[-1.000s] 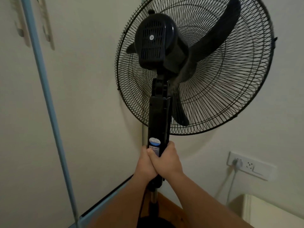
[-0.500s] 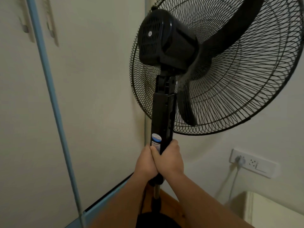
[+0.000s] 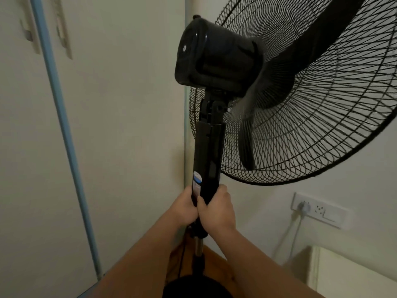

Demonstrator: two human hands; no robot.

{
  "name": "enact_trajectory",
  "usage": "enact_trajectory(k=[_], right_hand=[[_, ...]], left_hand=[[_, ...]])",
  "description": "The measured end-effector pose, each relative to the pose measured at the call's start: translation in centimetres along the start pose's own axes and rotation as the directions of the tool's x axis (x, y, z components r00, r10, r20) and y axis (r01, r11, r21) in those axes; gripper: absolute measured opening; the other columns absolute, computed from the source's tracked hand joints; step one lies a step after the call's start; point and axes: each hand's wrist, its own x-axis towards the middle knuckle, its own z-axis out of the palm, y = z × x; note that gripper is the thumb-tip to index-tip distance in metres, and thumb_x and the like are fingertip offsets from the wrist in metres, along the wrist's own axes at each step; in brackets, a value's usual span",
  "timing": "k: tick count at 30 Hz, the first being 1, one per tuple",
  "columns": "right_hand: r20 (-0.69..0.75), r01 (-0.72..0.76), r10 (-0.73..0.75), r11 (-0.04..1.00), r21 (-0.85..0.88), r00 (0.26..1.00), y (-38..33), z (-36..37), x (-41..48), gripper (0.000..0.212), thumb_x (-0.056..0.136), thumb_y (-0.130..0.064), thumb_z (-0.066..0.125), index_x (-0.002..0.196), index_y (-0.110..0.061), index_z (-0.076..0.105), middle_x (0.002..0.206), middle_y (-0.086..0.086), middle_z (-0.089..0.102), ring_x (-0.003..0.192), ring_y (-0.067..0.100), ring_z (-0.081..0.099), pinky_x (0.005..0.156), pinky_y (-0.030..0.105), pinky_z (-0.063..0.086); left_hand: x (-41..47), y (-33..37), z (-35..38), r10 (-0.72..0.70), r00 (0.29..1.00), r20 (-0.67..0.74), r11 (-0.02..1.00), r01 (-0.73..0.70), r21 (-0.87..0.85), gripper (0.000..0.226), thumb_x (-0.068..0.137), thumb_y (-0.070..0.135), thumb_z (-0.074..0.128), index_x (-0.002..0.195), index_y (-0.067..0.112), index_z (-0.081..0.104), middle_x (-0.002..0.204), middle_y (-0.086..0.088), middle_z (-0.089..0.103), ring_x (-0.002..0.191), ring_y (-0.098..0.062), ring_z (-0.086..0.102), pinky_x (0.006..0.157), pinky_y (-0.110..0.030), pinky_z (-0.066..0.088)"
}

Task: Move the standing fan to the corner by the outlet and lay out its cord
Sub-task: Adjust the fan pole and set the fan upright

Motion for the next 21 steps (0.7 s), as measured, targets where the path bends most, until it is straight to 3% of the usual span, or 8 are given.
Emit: enact_trajectory(k=[2,5,7,8,11,15,18,21], right_hand=[[-0.004,0.006,-0.006,1.000,0.001,1.000,0.1,0.1,-0.1,0.040,0.092,-0.030,0.063,0.123,-0.014,0.042,0.115,0.008,0.056,0.104,0.027,0.062,0.084,0.044,0.057],[-0.005,-0.003,0.003,1.000,0.030,1.000,0.3,0.3,-0.1,0.040,0.091,-0.030,0.065,0.121,-0.017,0.042,0.114,0.006,0.056,0.103,0.026,0.062,0.083,0.044,0.058],[0.010,-0.001,0.000,0.998,0.057,1.000,0.7,0.2,0.2,0.040,0.090,-0.031,0.067,0.120,-0.019,0.043,0.112,0.004,0.057,0.101,0.024,0.063,0.082,0.043,0.059],[0.033,0.005,-0.007,0.997,0.078,0.999,1.0,0.0,0.5,0.039,0.089,-0.032,0.068,0.118,-0.021,0.044,0.109,0.003,0.059,0.099,0.022,0.064,0.081,0.041,0.059],[0.132,-0.004,-0.020,0.983,0.185,0.991,2.1,-1.2,1.8,0.032,0.088,-0.039,0.069,0.108,-0.026,0.047,0.095,-0.006,0.064,0.085,0.009,0.065,0.069,0.027,0.055],[0.207,-0.110,0.040,0.934,0.339,0.978,3.3,-1.9,2.7,0.015,0.097,-0.031,0.054,0.110,-0.024,0.057,0.101,-0.005,0.067,0.088,0.004,0.062,0.065,0.020,0.046],[0.249,-0.172,0.063,0.877,0.449,0.967,3.5,-2.0,2.5,0.028,0.098,-0.012,0.040,0.105,-0.022,0.065,0.104,0.002,0.070,0.095,0.014,0.066,0.078,0.027,0.053],[0.240,-0.114,0.009,0.897,0.428,0.971,4.0,-2.3,1.9,0.033,0.097,-0.003,0.041,0.101,-0.016,0.071,0.097,0.003,0.073,0.091,0.017,0.068,0.077,0.028,0.056]], left_hand=[[0.2,-0.4,-0.3,-0.024,0.998,0.059,1.000,0.025,-0.017,0.048,0.086,-0.006,0.064,0.129,-0.002,0.043,0.106,0.012,0.059,0.108,0.005,0.056,0.085,-0.012,0.048],[0.5,-0.8,-0.5,-0.036,0.996,0.078,0.999,0.039,-0.030,0.050,0.085,-0.006,0.063,0.129,-0.008,0.039,0.105,0.013,0.057,0.107,0.010,0.054,0.083,-0.011,0.048],[0.2,-0.5,-0.5,-0.035,0.996,0.079,0.997,0.040,-0.062,0.053,0.084,-0.001,0.066,0.129,-0.006,0.040,0.110,0.010,0.060,0.115,-0.004,0.056,0.086,-0.017,0.048],[0.0,-0.1,-0.5,-0.031,0.997,0.072,0.996,0.036,-0.080,0.054,0.082,0.002,0.070,0.129,0.002,0.043,0.106,0.014,0.062,0.117,-0.010,0.058,0.087,-0.017,0.049],[-0.7,1.3,-0.3,0.042,0.999,0.034,0.990,-0.037,-0.137,0.062,0.077,0.011,0.077,0.121,0.038,0.044,0.102,0.032,0.064,0.107,0.004,0.062,0.081,-0.009,0.049],[-0.3,3.1,0.6,0.059,0.996,-0.073,0.962,-0.076,-0.263,0.055,0.076,0.005,0.076,0.112,0.028,0.043,0.105,0.012,0.069,0.102,-0.007,0.068,0.083,-0.024,0.056],[-0.2,4.6,1.2,0.001,0.993,-0.122,0.962,-0.034,-0.271,0.048,0.069,0.010,0.072,0.097,0.023,0.036,0.107,-0.018,0.062,0.096,-0.022,0.066,0.082,-0.037,0.058],[0.2,5.7,1.7,-0.046,0.961,-0.274,0.995,0.018,-0.103,0.061,0.062,0.032,0.078,0.108,0.027,0.038,0.111,-0.011,0.056,0.096,-0.020,0.060,0.077,-0.036,0.055]])
